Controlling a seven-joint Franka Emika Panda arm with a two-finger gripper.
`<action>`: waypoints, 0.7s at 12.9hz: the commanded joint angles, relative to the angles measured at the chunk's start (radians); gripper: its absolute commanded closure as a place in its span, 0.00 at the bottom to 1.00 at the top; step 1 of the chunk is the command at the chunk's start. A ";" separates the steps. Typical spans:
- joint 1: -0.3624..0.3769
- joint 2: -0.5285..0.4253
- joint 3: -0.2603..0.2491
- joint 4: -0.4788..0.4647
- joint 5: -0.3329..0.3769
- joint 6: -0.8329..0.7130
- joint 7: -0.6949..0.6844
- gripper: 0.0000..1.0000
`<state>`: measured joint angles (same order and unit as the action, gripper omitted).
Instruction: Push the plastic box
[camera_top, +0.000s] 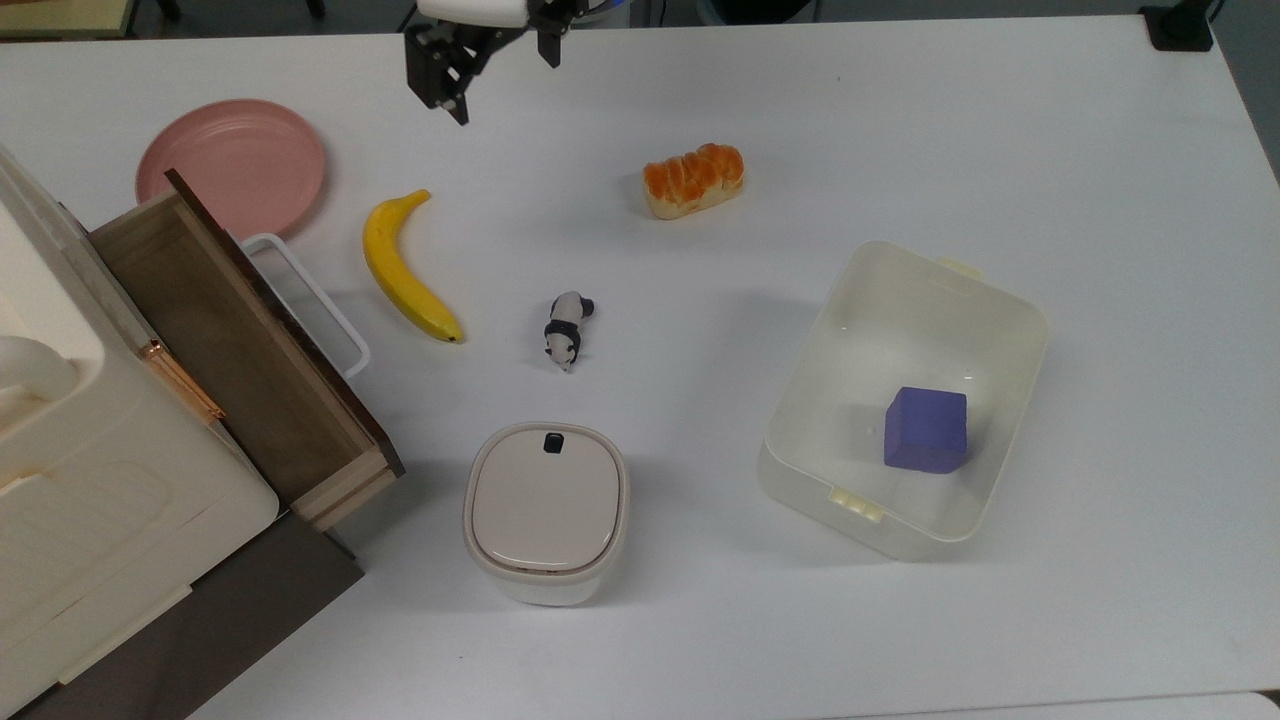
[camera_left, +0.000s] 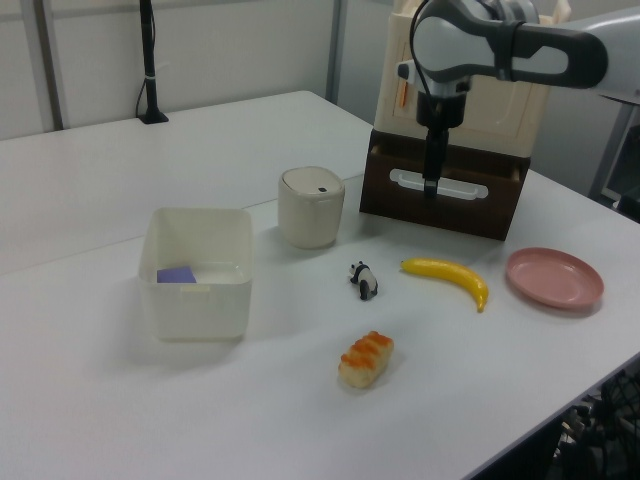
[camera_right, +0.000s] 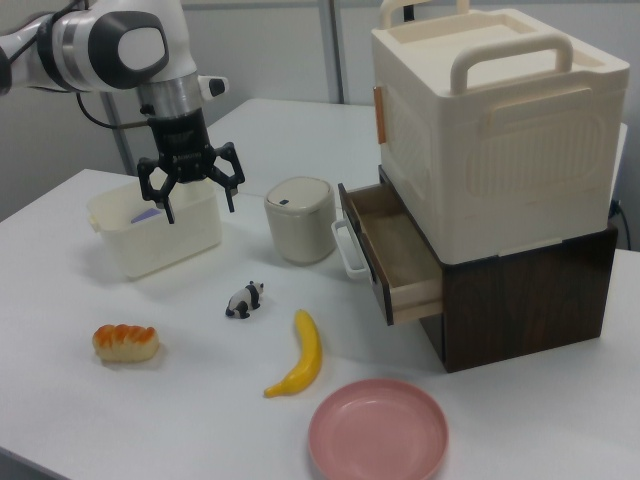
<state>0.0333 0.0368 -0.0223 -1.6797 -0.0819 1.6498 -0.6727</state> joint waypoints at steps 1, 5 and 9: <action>0.005 -0.032 0.039 -0.029 0.007 -0.002 0.362 0.00; -0.001 -0.034 0.058 -0.031 0.010 0.021 0.609 0.00; -0.003 -0.051 0.055 -0.032 0.046 0.035 0.700 0.00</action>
<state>0.0298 0.0308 0.0384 -1.6806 -0.0778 1.6614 -0.0128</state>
